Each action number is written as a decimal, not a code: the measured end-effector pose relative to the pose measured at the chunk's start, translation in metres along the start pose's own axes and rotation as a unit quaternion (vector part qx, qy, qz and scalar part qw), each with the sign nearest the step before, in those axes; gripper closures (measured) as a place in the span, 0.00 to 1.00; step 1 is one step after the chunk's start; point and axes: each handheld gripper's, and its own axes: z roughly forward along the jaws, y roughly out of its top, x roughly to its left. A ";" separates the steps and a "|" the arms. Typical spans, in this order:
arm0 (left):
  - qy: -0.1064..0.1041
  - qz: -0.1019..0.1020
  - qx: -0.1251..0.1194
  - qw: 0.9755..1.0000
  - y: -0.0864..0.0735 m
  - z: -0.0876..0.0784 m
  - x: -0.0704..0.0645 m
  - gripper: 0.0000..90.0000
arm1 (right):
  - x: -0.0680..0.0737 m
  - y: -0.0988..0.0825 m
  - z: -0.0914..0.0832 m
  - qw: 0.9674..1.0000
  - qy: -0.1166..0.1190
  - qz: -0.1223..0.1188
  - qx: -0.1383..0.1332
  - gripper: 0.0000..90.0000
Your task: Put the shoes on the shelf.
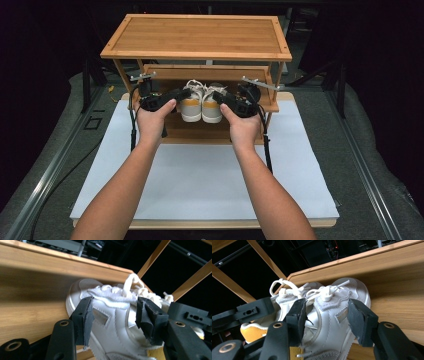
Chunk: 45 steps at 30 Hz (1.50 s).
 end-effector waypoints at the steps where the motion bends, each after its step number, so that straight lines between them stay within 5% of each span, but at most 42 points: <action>1: 0.000 0.000 0.000 1.000 0.000 0.000 0.000 0.52 | 0.000 0.000 0.000 1.000 -0.002 -0.002 -0.001 0.55; 5: -0.005 -0.001 -0.004 1.000 0.001 -0.001 0.001 0.53 | 0.000 0.001 -0.001 1.000 0.002 0.000 -0.007 0.55; 10: 0.012 0.038 -0.008 0.999 0.002 0.003 -0.004 0.63 | 0.004 0.002 0.001 0.999 -0.018 -0.040 -0.003 0.64; 20: 0.020 0.047 -0.008 0.999 0.004 0.009 -0.008 0.64 | 0.006 0.004 0.008 0.997 -0.027 -0.067 -0.008 0.71; 33: 0.024 0.040 -0.023 0.999 0.007 0.018 -0.003 0.64 | 0.000 0.010 0.018 0.997 -0.033 -0.060 -0.019 0.72; 38: 0.028 0.043 -0.024 0.998 0.005 0.015 -0.005 0.63 | 0.002 0.006 0.016 0.997 -0.052 -0.057 -0.023 0.71; 45: 0.017 0.034 -0.024 0.999 0.004 0.009 -0.003 0.62 | 0.001 0.004 0.013 0.998 -0.030 -0.043 -0.032 0.62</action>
